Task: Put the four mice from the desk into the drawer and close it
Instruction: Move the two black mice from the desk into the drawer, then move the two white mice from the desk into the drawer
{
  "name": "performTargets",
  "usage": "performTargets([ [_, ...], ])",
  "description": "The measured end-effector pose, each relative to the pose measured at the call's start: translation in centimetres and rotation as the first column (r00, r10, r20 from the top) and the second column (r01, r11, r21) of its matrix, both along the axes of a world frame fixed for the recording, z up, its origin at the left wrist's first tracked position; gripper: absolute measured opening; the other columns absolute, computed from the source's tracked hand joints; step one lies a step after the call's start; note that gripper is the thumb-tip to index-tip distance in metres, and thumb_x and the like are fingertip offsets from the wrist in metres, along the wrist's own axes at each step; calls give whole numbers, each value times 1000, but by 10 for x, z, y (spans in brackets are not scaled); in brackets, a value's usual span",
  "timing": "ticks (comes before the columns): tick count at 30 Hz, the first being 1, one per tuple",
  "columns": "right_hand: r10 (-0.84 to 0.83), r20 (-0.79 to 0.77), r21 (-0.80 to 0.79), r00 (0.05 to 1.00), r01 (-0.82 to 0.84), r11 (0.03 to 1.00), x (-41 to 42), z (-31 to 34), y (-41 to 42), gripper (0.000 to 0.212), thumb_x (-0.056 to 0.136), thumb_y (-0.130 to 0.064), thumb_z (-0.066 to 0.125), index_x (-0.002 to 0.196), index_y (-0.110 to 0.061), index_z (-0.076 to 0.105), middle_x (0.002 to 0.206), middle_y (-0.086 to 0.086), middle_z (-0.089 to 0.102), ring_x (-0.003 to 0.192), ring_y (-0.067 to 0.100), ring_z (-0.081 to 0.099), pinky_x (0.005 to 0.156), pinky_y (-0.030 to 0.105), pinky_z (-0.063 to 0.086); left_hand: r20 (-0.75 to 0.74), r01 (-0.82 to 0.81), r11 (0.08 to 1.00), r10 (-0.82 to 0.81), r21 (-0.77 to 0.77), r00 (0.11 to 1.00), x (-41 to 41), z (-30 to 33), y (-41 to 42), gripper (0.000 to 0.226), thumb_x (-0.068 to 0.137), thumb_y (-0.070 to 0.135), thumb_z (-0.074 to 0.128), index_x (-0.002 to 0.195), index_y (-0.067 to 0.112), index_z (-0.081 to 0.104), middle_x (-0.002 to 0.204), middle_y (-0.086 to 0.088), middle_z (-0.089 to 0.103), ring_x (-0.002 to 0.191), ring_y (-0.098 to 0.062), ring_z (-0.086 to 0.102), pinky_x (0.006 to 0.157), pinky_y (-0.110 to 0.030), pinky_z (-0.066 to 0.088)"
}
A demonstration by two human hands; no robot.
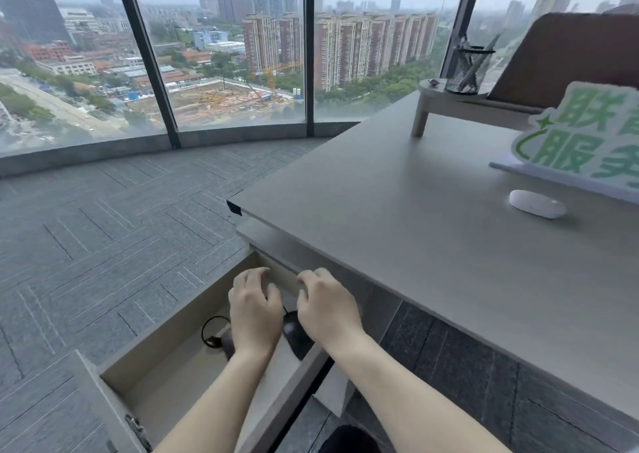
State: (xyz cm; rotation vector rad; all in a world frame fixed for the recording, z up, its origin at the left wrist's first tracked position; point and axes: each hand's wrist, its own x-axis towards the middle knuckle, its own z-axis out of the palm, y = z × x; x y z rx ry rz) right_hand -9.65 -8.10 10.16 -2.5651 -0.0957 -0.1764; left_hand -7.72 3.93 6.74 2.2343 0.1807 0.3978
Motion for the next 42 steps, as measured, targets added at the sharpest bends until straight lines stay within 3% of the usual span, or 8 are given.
performTargets([
  [3, -99, 246, 132, 964, 68, 989, -18, 56, -50, 29, 95, -11, 46, 114, -13, 67, 113, 6, 71, 100, 22, 67, 83, 30, 54, 205, 128, 985, -103, -114, 973, -2, 58, -48, 26, 91, 7, 47, 111, 14, 62, 111, -3, 58, 102, -20, 53, 85, -26, 37],
  [7, -340, 371, 217, 864, 275, 936, -39, 104, -153, 27, 93, -11, 49, 109, -16, 70, 110, 3, 74, 99, 21, 67, 80, 26, 48, 246, 354, 931, -323, -93, 914, -3, 106, -139, 24, 91, 8, 48, 108, 15, 63, 107, 1, 57, 91, -13, 57, 75, -27, 41],
  [13, -646, 311, 96, 697, 654, 751, -63, 91, -336, 32, 88, -11, 53, 118, -16, 63, 119, 12, 62, 112, 36, 51, 87, 39, 44, 24, 676, 733, -679, 77, 734, 17, 102, -287, 32, 89, 18, 57, 120, 19, 62, 124, -8, 57, 112, -26, 58, 94, -34, 46],
  [22, -791, 25, -171, 611, 782, 599, -62, 45, -493, 62, 92, -43, 53, 149, -32, 31, 160, 18, 16, 143, 42, 19, 116, 47, 25, -199, 713, 581, -703, 394, 683, 76, 88, -437, 76, 86, 41, 58, 152, 34, 21, 165, -5, 10, 146, -36, 15, 112, -47, 31],
  [27, -803, 120, -169, 584, 809, 563, -58, 27, -510, 45, 94, -33, 48, 138, -26, 43, 140, 19, 41, 122, 43, 43, 102, 45, 38, -286, 726, 492, -695, 479, 660, 100, 87, -479, 71, 82, 48, 58, 147, 37, 30, 163, -5, 17, 149, -34, 10, 116, -47, 22],
  [30, -785, 157, -149, 599, 801, 580, -58, 25, -508, 40, 93, -23, 48, 133, -22, 48, 127, 19, 47, 113, 41, 46, 94, 44, 42, -234, 692, 519, -689, 502, 686, 97, 89, -481, 55, 83, 45, 55, 135, 32, 46, 143, -9, 41, 134, -37, 33, 103, -44, 35],
  [35, -729, 126, -68, 673, 739, 670, -67, 33, -485, 47, 87, -15, 51, 133, -23, 50, 124, 20, 47, 111, 41, 45, 93, 41, 42, -252, 678, 564, -650, 472, 717, 79, 96, -450, 54, 79, 49, 59, 127, 26, 50, 128, -10, 53, 121, -37, 45, 89, -40, 42],
  [42, -589, 177, 162, 789, 567, 808, -66, 69, -362, 50, 85, -11, 56, 133, -20, 53, 125, 17, 49, 111, 39, 45, 93, 35, 38, -77, 504, 845, -499, 179, 863, 26, 111, -331, 55, 77, 39, 59, 129, 26, 46, 116, -13, 55, 116, -34, 47, 85, -38, 42],
])
